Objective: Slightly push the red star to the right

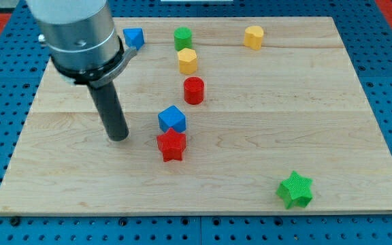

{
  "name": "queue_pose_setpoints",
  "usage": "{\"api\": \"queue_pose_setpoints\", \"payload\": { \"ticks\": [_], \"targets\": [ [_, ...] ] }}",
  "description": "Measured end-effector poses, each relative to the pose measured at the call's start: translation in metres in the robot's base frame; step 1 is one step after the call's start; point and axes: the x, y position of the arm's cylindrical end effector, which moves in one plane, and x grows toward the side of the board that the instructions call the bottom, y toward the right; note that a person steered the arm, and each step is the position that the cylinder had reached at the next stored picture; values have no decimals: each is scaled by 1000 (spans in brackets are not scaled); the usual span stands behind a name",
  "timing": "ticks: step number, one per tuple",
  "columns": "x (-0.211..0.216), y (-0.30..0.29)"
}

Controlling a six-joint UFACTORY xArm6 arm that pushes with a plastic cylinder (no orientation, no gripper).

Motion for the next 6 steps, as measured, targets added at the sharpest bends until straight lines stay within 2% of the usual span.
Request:
{"api": "queue_pose_setpoints", "payload": {
  "ticks": [2,4,5,6],
  "targets": [
    [-22,100],
    [-39,81],
    [-11,72],
    [-3,31]
  ]
}}
